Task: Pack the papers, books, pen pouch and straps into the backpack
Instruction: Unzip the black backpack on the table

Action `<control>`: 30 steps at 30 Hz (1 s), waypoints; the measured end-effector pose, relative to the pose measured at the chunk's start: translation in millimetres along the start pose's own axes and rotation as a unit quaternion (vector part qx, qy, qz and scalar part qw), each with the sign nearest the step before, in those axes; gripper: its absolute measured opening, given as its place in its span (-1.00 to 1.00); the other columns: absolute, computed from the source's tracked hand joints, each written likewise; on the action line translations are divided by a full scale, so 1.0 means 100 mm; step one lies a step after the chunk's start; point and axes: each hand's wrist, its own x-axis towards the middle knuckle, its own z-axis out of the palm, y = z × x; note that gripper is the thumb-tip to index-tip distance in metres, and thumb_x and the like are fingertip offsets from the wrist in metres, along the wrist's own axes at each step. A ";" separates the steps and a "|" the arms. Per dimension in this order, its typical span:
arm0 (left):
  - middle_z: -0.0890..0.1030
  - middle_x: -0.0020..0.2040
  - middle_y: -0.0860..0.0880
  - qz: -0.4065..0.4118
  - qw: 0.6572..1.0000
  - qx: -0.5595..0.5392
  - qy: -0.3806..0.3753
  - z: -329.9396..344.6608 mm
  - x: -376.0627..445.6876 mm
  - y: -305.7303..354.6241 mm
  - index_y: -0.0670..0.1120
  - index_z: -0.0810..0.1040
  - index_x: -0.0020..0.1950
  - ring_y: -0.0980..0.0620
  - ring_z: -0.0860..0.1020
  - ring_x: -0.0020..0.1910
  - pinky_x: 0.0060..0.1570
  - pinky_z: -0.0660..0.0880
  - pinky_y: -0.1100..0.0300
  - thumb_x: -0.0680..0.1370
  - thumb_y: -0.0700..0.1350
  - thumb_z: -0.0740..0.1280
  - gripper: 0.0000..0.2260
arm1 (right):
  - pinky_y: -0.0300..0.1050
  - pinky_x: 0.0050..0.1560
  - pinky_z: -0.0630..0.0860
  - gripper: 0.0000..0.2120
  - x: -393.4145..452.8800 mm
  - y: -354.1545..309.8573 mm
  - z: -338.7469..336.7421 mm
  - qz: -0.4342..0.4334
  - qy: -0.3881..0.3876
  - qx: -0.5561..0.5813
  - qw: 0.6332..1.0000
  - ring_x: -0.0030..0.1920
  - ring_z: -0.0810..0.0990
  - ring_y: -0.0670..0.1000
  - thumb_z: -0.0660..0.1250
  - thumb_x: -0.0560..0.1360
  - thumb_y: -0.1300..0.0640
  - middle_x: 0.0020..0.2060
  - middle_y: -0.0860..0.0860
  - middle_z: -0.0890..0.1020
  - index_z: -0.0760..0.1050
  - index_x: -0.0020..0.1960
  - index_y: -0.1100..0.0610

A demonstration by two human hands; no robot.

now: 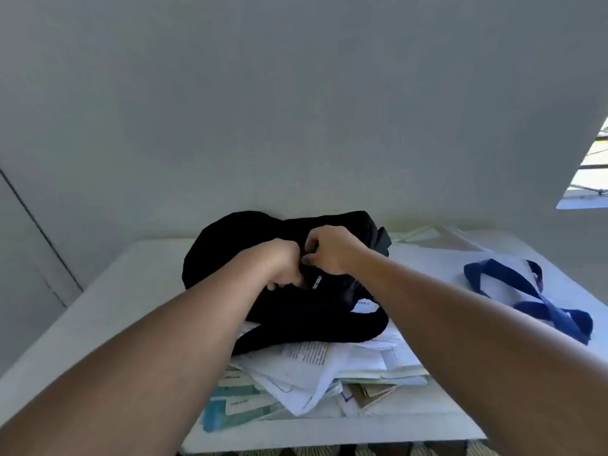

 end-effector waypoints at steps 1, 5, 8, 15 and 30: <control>0.67 -0.31 -0.06 -0.003 0.999 -0.031 -0.022 0.11 0.01 0.00 -0.12 0.57 -0.23 -0.03 0.63 -0.38 -0.22 0.63 0.10 0.52 0.01 0.44 -0.76 | -0.05 0.00 0.61 -0.85 -0.05 0.03 0.08 0.007 -0.015 0.005 1.000 0.02 0.63 0.04 0.48 0.54 -0.06 0.02 -0.05 0.65 0.57 0.01 -0.04; 0.69 -0.13 -0.06 -0.009 0.996 -0.091 0.009 0.35 -0.05 -0.01 -0.06 0.68 -0.11 -0.03 0.64 -0.20 -0.20 0.58 0.12 0.48 0.09 0.45 -0.79 | -0.04 -0.01 0.63 -0.92 -0.20 0.22 0.39 0.043 -0.022 0.017 0.999 -0.03 0.65 0.01 0.51 0.52 -0.03 -0.07 -0.08 0.68 0.61 -0.08 -0.09; 0.69 -0.11 -0.01 -0.013 0.991 -0.132 0.019 0.40 -0.10 -0.03 -0.01 0.71 -0.02 -0.01 0.64 -0.13 -0.07 0.60 0.10 0.46 0.20 0.46 -0.70 | 0.00 0.06 0.64 -0.93 -0.29 0.33 0.52 0.062 0.006 0.074 0.995 -0.04 0.66 -0.01 0.51 0.50 0.00 -0.10 -0.10 0.69 0.64 -0.08 -0.06; 0.65 -0.07 0.02 -0.075 0.945 -0.307 0.077 0.76 -0.12 -0.03 0.00 0.61 0.03 0.02 0.62 -0.07 -0.02 0.60 0.09 0.40 0.14 0.58 -0.66 | -0.04 0.03 0.63 -0.88 -0.41 0.39 0.61 0.064 0.032 0.141 0.987 -0.10 0.66 -0.08 0.54 0.49 -0.04 -0.20 -0.12 0.70 0.63 -0.06 -0.05; 0.67 -0.18 0.04 -0.106 0.773 -0.537 0.322 1.21 -0.32 0.02 0.03 0.61 -0.07 0.08 0.63 -0.14 -0.17 0.50 0.22 0.53 -0.13 0.48 -0.92 | -0.02 0.10 0.62 -0.85 -0.66 0.39 0.57 -0.020 -0.008 0.132 0.991 -0.07 0.61 -0.12 0.49 0.51 0.04 -0.08 -0.17 0.63 0.66 0.08 -0.05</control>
